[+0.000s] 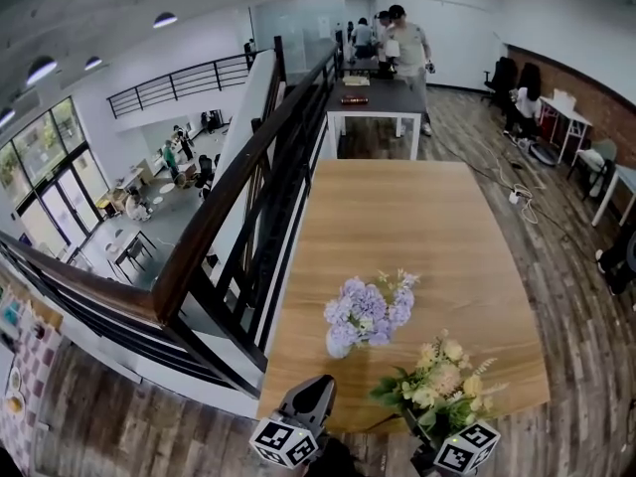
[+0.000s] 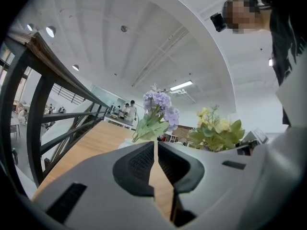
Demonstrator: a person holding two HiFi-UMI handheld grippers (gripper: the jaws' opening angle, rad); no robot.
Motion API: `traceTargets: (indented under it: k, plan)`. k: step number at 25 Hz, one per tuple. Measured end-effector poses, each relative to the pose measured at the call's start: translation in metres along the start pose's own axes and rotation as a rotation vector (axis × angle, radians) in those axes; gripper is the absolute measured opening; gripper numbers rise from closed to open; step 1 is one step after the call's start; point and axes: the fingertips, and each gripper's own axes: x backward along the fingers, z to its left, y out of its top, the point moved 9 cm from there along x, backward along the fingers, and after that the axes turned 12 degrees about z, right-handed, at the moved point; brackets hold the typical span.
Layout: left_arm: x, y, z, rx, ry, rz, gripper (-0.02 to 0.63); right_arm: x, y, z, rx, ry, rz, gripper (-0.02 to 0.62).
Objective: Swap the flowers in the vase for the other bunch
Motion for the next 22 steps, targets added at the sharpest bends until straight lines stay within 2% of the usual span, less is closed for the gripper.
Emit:
traceTargets:
  k: [2, 4, 6, 10, 19, 22]
  plan:
    - [-0.008, 0.003, 0.007, 0.001, 0.0, -0.009, 0.035, 0.0, 0.002, -0.004, -0.022, 0.002, -0.013, 0.054]
    - [-0.017, 0.006, 0.013, -0.004, 0.002, -0.016, 0.12, -0.001, 0.007, -0.007, -0.03, 0.005, -0.033, 0.054]
    - [-0.025, 0.007, 0.02, -0.016, 0.011, -0.015, 0.126, -0.003, 0.012, -0.009, -0.027, 0.007, -0.048, 0.054]
    - [-0.042, 0.01, 0.031, -0.028, 0.03, -0.009, 0.178, -0.008, 0.019, -0.015, -0.017, -0.001, -0.051, 0.054]
    - [-0.075, 0.021, 0.04, -0.151, 0.027, 0.029, 0.207, -0.014, 0.022, -0.029, -0.074, -0.006, -0.072, 0.054]
    - [-0.082, 0.024, 0.041, -0.158, 0.021, 0.025, 0.212, -0.017, 0.026, -0.03, -0.076, -0.001, -0.072, 0.054]
